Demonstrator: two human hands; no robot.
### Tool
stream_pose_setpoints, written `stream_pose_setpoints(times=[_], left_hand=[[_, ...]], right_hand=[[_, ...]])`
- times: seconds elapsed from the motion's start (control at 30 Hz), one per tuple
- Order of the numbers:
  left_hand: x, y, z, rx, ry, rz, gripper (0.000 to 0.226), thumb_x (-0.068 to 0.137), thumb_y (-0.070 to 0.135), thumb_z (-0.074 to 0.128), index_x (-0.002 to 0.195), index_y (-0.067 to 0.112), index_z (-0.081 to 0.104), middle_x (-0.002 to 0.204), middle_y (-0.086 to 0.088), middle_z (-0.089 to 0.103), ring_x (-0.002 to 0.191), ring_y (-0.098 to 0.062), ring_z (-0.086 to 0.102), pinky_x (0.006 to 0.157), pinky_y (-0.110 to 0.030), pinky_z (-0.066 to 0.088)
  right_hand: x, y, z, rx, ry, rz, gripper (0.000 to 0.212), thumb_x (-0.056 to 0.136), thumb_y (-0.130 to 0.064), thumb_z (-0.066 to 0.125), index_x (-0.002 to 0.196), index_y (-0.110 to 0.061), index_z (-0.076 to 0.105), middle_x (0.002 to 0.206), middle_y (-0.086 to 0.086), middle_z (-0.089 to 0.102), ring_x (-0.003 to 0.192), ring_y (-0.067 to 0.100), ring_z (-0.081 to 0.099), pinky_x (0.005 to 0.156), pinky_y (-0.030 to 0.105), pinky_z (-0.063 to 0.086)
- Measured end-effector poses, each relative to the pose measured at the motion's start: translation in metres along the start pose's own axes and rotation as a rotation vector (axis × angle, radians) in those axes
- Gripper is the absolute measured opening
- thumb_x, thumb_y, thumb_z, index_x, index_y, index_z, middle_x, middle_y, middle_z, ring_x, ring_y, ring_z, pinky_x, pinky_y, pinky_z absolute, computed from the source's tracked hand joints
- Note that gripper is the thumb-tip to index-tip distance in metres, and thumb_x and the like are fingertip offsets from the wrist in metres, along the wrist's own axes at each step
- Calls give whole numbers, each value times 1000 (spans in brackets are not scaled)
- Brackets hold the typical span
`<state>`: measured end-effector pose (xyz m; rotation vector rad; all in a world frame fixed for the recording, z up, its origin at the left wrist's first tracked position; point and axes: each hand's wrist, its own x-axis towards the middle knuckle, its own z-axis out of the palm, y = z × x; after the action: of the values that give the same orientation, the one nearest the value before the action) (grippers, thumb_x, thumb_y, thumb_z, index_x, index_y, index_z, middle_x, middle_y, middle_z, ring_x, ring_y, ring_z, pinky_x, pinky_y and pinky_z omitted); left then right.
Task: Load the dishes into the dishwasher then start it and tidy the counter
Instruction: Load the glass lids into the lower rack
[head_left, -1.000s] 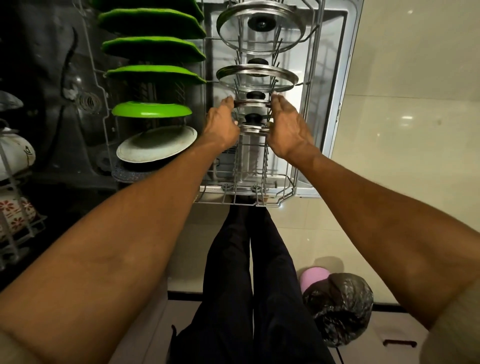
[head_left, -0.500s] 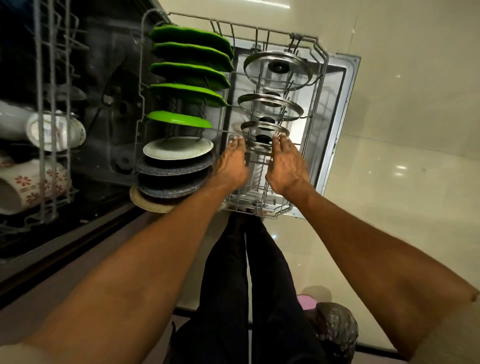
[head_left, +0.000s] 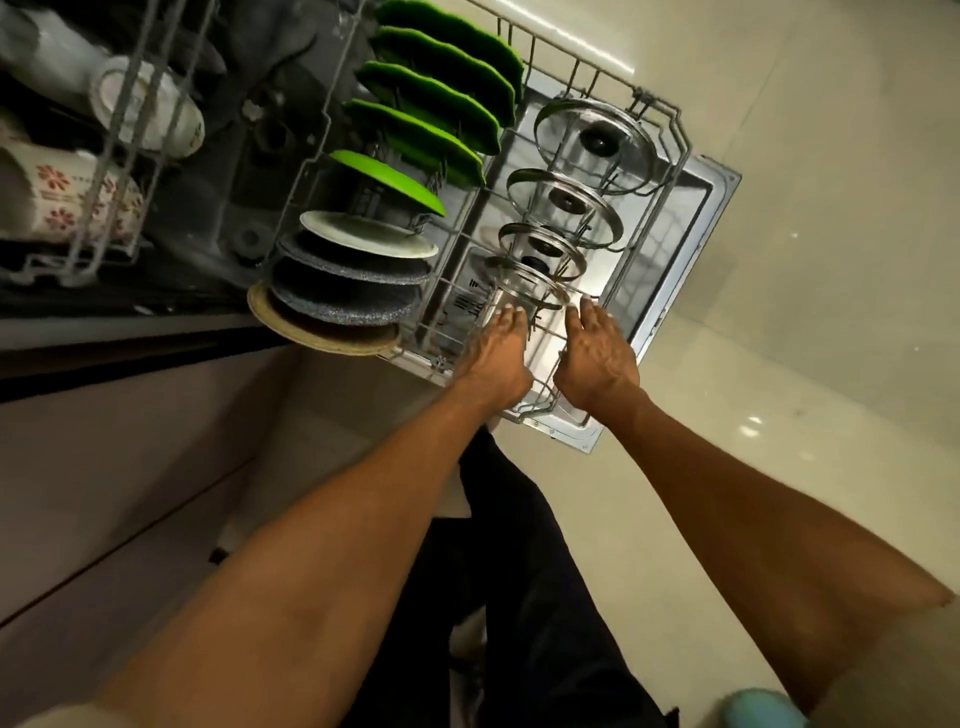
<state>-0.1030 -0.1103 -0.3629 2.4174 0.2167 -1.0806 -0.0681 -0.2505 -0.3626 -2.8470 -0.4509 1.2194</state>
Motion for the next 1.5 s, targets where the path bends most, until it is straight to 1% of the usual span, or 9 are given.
stream_pose_setpoints(times=[0.53,0.67,0.77,0.9,1.07,1.17,1.23,1.37,1.5], left_hand=[[-11,73,64,-208,157,-113,83,86,6,54,158,6,12,165,-14,12,152,-28,15,124,-39,18],[-4,94,80,-361,220,-122,80,85,3,54,157,5,19,163,-16,20,150,-30,21,122,-38,24],[3,107,86,-476,217,-163,78,85,4,52,156,4,20,161,-16,26,148,-30,26,119,-37,29],[22,133,90,-859,315,-390,51,90,13,53,141,9,51,139,-17,56,128,-36,52,105,-41,46],[51,159,75,-1977,406,-862,19,96,20,56,97,4,68,80,-17,67,82,-33,64,77,-41,51],[70,162,64,-2326,510,-911,32,103,31,45,94,5,61,63,-8,54,60,-23,54,68,-36,50],[79,162,54,-2523,611,-905,40,105,33,38,94,1,59,69,-13,58,65,-26,57,77,-39,52],[86,158,49,-2730,716,-930,53,104,32,34,133,-11,46,126,-31,57,115,-41,58,92,-46,48],[88,152,44,-2890,846,-1048,44,102,24,32,135,-1,46,133,-33,51,117,-47,56,106,-57,44]], right_hand=[[-4,61,-5,-122,37,-233,78,87,-12,59,156,0,24,164,23,19,152,34,19,123,40,24],[1,85,-2,72,77,-194,56,81,-11,61,134,2,49,133,22,54,122,39,53,95,37,48],[8,96,-4,336,78,-28,22,72,-21,52,90,-8,55,80,5,56,82,34,53,59,19,34],[33,110,-13,682,-7,263,31,89,-13,58,119,-9,65,111,9,67,105,30,60,81,25,49],[60,103,-40,1124,-206,410,17,93,-1,47,80,-10,53,80,8,49,73,21,57,64,29,50],[73,102,-55,1282,-314,443,17,99,-8,46,90,-2,59,88,12,60,95,27,67,91,33,58],[78,101,-73,1324,-389,418,16,101,-11,45,93,-4,57,95,14,61,107,29,64,101,36,53],[92,101,-95,1338,-452,420,23,99,-15,44,103,-1,61,98,17,65,93,30,64,99,38,52],[99,95,-110,1317,-441,452,42,91,-11,43,129,2,55,124,26,62,110,38,63,84,42,55]])
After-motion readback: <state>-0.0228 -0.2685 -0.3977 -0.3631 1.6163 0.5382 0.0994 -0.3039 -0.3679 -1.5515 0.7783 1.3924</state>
